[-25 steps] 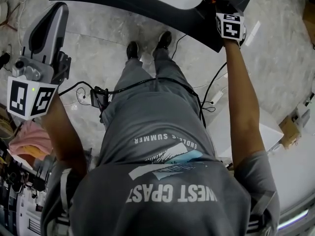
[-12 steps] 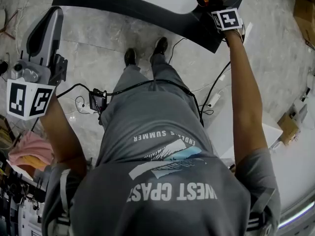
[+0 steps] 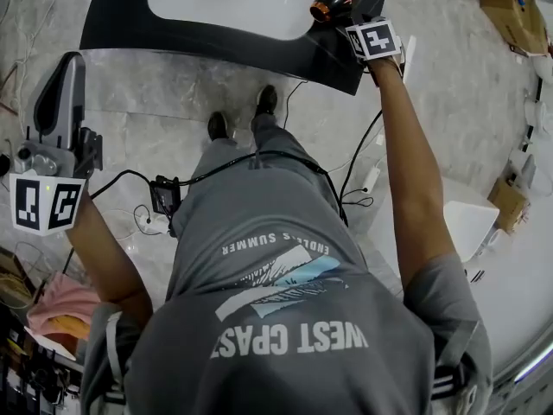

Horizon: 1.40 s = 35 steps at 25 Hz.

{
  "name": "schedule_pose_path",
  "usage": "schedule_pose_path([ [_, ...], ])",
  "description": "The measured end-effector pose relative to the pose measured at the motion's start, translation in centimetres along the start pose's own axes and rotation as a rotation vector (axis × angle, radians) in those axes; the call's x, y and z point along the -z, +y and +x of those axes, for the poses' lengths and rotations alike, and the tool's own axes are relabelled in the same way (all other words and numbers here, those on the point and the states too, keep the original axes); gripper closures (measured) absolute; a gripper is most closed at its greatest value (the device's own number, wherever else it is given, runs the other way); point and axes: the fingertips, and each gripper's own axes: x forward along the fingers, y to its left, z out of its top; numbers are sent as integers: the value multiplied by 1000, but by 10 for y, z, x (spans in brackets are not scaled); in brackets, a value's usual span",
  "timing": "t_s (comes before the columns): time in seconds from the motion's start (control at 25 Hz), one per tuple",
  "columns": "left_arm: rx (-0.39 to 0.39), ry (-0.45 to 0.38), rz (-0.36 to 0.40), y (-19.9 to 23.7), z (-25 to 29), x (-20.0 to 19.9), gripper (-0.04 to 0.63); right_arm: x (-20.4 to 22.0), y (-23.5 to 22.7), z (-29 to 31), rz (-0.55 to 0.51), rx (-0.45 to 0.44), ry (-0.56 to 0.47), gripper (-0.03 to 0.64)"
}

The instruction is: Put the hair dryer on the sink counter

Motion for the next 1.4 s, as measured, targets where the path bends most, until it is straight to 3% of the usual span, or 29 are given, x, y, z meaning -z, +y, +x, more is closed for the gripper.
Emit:
schedule_pose_path([
  [0.24,33,-45,25,4,-6,-20,568,-23,-3,-62,133,4,-194,302],
  [0.56,72,-80,52,-3,-19,-42,568,-65,15,-228,300,-25,-640,541],
  [0.84,113,-103,78,-14,-32,-56,568,-72,55,-373,369,-46,-957,589],
  [1.04,143,-117,86,-21,-39,-60,568,-72,86,-426,367,-74,-1057,589],
  [1.4,159,-137,87,-22,-57,-62,568,-70,111,-459,350,-59,-1110,589],
])
